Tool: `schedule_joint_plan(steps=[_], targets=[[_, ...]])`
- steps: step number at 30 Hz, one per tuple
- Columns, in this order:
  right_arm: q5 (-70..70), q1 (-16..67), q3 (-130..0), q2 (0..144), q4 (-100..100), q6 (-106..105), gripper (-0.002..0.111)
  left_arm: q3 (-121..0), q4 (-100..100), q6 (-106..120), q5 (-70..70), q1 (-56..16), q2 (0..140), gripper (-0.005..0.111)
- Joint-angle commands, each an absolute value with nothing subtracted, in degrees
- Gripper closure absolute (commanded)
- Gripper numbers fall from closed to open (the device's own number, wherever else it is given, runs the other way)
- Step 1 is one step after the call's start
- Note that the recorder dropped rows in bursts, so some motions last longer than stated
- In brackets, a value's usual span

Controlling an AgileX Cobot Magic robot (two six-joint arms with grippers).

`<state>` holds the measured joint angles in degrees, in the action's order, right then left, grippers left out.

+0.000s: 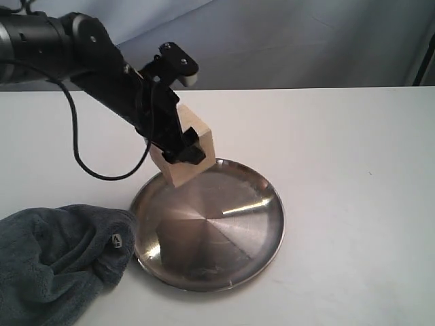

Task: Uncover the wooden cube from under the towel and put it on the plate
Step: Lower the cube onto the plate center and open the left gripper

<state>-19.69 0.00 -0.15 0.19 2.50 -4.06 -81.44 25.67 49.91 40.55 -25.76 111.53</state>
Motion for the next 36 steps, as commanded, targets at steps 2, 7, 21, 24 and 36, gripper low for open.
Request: schedule_joint_plan(steps=[2,7,21,24,36], targets=[[-19.20,0.00,0.00,0.00,2.54,-4.23,0.108,-81.56,24.59,50.03,39.92,-28.70,113.45,0.107],[-19.20,0.00,0.00,0.00,2.54,-4.23,0.108,-81.56,24.56,50.03,40.48,-29.61,115.94,0.107],[-19.20,0.00,0.00,0.00,2.54,-4.23,0.108,-81.56,25.21,49.95,40.86,-30.29,117.61,0.107],[-19.20,0.00,0.00,0.00,2.54,-4.23,0.108,-81.56,25.21,49.95,40.78,-31.69,117.61,0.107],[-19.20,0.00,0.00,0.00,2.54,-4.23,0.108,-81.56,24.30,49.95,40.24,-33.85,117.61,0.107]])
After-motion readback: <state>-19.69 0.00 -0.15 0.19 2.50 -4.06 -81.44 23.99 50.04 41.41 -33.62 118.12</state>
